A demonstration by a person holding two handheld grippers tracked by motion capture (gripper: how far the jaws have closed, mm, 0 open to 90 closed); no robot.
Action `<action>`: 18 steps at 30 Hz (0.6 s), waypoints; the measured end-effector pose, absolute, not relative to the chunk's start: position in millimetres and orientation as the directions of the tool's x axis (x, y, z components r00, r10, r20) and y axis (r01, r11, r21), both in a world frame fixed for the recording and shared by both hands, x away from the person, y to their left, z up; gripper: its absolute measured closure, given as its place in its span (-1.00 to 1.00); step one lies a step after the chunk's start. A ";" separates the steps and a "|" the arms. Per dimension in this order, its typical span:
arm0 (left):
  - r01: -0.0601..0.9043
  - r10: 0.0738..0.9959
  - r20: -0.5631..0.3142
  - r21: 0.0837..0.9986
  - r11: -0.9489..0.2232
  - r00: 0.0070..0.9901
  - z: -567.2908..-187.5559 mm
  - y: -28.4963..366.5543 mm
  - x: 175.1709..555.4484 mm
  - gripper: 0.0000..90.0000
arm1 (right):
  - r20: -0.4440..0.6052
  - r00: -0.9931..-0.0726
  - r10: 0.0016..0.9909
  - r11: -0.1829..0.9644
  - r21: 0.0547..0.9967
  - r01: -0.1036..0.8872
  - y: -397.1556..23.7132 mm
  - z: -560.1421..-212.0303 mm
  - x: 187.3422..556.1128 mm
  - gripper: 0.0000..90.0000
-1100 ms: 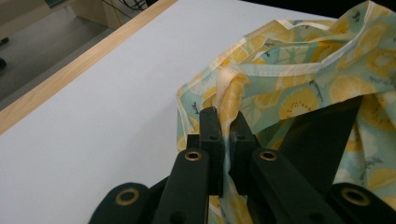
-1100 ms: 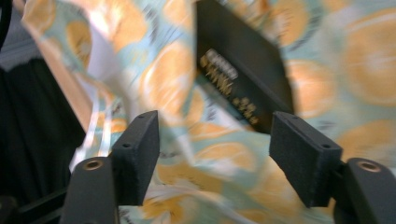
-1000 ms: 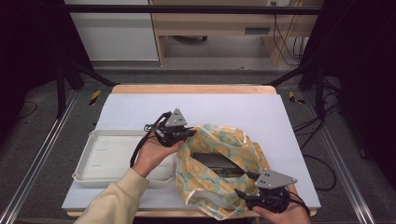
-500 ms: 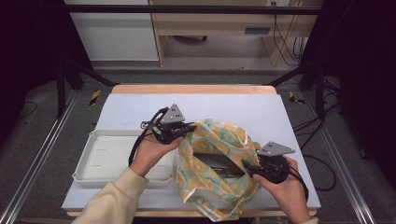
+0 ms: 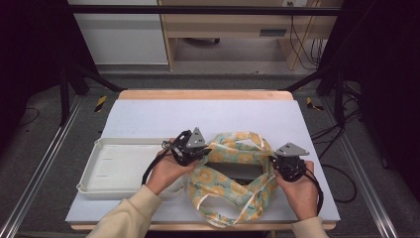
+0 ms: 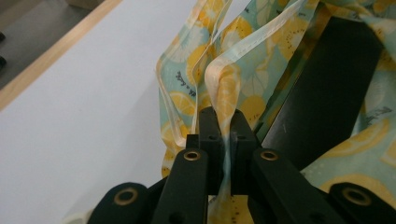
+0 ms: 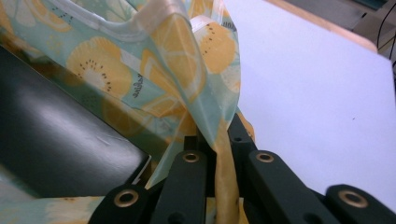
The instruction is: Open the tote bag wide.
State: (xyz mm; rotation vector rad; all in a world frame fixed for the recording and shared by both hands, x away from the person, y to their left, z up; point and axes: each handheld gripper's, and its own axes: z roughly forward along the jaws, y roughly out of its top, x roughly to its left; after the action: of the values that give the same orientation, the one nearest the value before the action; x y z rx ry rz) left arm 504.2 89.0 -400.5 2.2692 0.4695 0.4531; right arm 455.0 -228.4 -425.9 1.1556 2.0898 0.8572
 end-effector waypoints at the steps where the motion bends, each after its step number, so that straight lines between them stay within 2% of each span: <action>1: 0.194 0.462 0.175 0.739 -0.646 0.870 -403.1 88.7 505.4 0.95 | -0.188 -0.445 0.876 0.414 0.766 0.492 -228.4 -425.9 455.0 0.94; 4: 0.204 0.472 0.173 0.737 -0.644 0.864 -406.9 86.8 507.2 0.97 | -0.186 -0.449 0.874 0.417 0.760 0.498 -230.4 -429.8 458.2 0.83; 9: 0.209 0.489 0.168 0.752 -0.625 0.856 -404.2 85.6 508.1 0.99 | -0.165 -0.449 0.878 0.397 0.774 0.493 -230.6 -423.8 454.4 0.24; 11: 0.208 0.490 0.169 0.754 -0.624 0.855 -402.5 85.3 508.3 0.99 | -0.153 -0.443 0.883 0.385 0.776 0.500 -230.5 -418.9 449.8 0.07; 16: 0.207 0.500 0.168 0.765 -0.609 0.850 -396.1 85.7 508.9 0.99 | -0.146 -0.451 0.881 0.379 0.788 0.485 -230.4 -405.6 442.6 -0.29; 18: 0.210 0.511 0.166 0.774 -0.598 0.844 -393.2 86.4 510.0 0.99 | -0.130 -0.460 0.878 0.370 0.794 0.482 -228.2 -400.4 442.8 -0.37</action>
State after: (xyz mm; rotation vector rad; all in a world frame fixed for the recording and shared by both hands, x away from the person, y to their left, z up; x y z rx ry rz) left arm 510.0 86.4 -393.2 2.2116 0.5218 0.4783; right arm 442.8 -228.2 -400.4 1.1711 2.0858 0.9429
